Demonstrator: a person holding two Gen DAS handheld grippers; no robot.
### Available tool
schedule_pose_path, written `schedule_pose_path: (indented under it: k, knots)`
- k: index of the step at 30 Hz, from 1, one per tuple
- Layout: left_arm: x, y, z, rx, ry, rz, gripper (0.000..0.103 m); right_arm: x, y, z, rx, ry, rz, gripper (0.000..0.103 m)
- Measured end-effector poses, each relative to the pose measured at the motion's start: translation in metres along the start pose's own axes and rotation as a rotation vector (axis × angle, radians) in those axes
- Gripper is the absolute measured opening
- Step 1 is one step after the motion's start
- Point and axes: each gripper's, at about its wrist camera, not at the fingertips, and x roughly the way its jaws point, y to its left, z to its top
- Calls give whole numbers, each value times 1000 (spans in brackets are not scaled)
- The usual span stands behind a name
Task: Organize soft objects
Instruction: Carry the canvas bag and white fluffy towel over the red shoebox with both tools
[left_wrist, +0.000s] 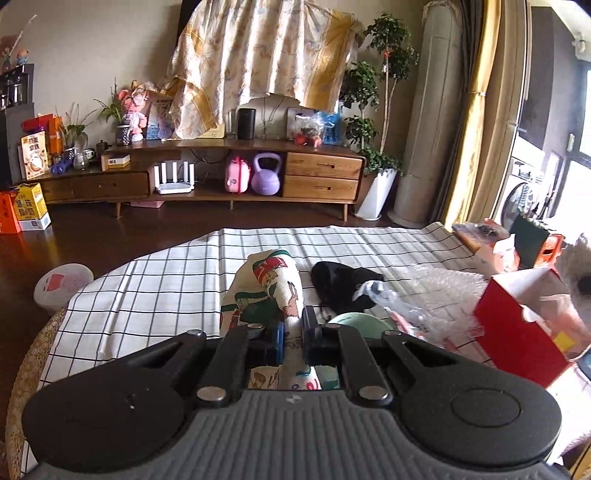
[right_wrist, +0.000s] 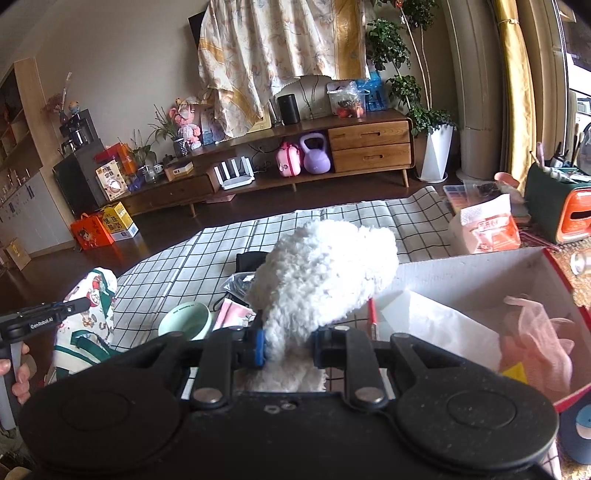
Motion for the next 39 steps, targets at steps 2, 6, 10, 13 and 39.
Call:
schedule_pose_path:
  k: [2,6,10,13,39]
  knots:
    - [-6,-7,2,-1,2,-26,9,-8,-5,1,4,-2,-6,22]
    - [-16,-28,8,14,0,-76,9,-26,-19,-1,14,-16,-26,22]
    - [-22,-53,12,35,-4,-124,9,-38,-32,-1,33,-31,-43,22]
    - [-23,-74,17,55,-8,-163,9,-43,-42,-1,39,-37,-59,22]
    - [24,-314,102,165,-59,-494,9,-51,-167,3,119,-46,-205,22]
